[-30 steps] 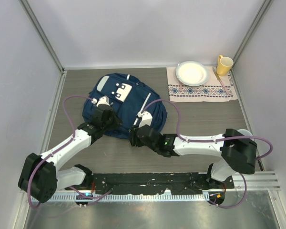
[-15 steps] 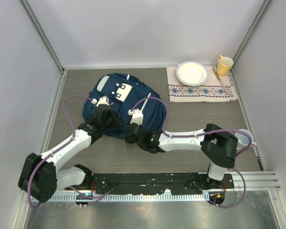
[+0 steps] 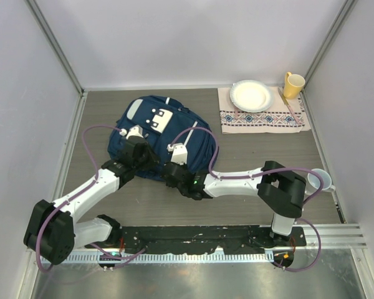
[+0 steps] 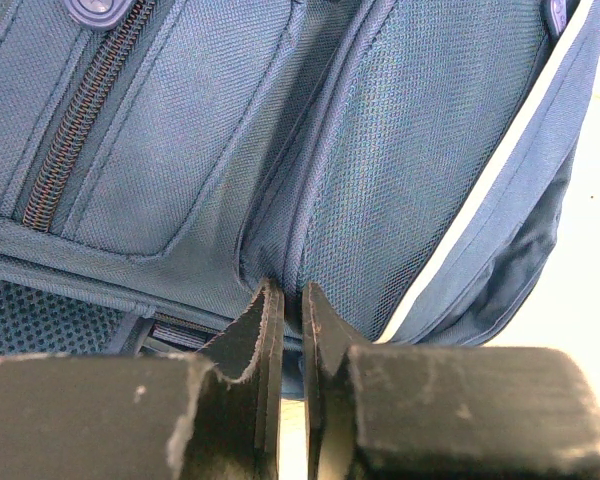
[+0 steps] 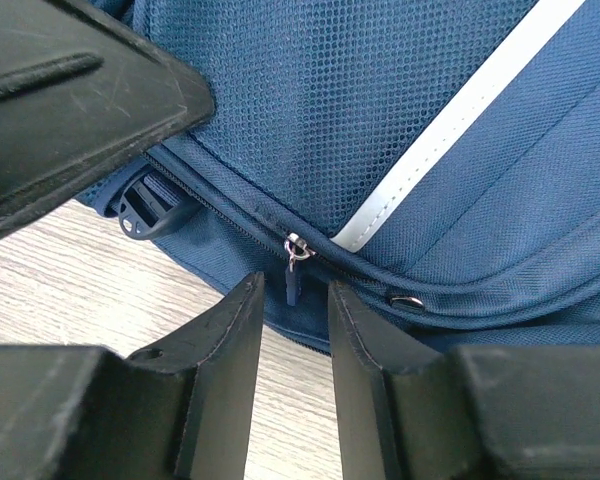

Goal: Pack the student bag
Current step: Zip the student bag at the center of the board.

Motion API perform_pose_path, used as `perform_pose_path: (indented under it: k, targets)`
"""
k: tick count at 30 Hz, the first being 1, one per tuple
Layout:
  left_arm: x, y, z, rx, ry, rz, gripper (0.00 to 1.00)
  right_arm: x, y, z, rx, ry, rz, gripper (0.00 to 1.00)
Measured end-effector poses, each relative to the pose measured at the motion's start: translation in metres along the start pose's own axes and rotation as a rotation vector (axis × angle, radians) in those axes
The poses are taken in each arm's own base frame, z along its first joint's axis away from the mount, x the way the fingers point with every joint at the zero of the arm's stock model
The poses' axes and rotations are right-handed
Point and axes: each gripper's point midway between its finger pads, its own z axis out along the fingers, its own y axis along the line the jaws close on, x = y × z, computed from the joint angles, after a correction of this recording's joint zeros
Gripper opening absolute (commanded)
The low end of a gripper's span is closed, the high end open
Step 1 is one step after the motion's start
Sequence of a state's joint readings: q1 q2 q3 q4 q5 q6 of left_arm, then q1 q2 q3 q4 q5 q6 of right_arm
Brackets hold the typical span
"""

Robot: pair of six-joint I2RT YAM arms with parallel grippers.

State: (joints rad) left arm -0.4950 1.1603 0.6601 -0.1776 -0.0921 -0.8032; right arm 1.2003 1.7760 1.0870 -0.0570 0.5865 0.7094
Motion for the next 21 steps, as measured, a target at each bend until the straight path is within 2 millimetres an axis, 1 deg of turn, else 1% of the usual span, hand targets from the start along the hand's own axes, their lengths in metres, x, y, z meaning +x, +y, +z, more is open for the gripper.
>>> perform_pose_path:
  k: [3,7,9,10,11,12,13,14,21]
  targets:
    - [0.0,0.0,0.0,0.0,0.0,0.0,0.04,0.005,-0.001,0.005,0.011,0.003,-0.008,0.36]
    - [0.001,0.0,0.001,-0.001,0.006,0.0,0.03,0.013,-0.002,0.016,0.04,0.008,-0.025,0.33]
    - [0.002,0.0,0.001,-0.001,0.007,0.0,0.02,0.015,-0.001,0.018,0.039,0.007,-0.028,0.3]
    - [0.002,0.0,0.001,-0.001,0.007,0.0,0.02,0.016,0.0,0.019,0.039,0.001,-0.03,0.17]
    - [0.002,0.0,0.001,-0.001,0.007,0.0,0.0,0.016,0.0,0.02,0.041,-0.002,-0.033,0.12]
    - [0.002,0.0,0.001,0.0,0.008,0.001,0.0,0.015,0.0,0.021,0.047,-0.006,-0.038,0.09]
    - [0.002,0.0,0.001,0.0,0.008,0.001,0.0,0.014,0.0,0.022,0.051,-0.01,-0.044,0.04]
    - [0.002,0.0,0.001,0.0,0.007,0.0,0.0,0.013,-0.001,0.023,0.057,-0.014,-0.047,0.01]
    - [0.001,0.0,0.001,0.002,0.007,0.004,0.0,0.011,-0.005,0.021,0.078,-0.031,-0.067,0.01]
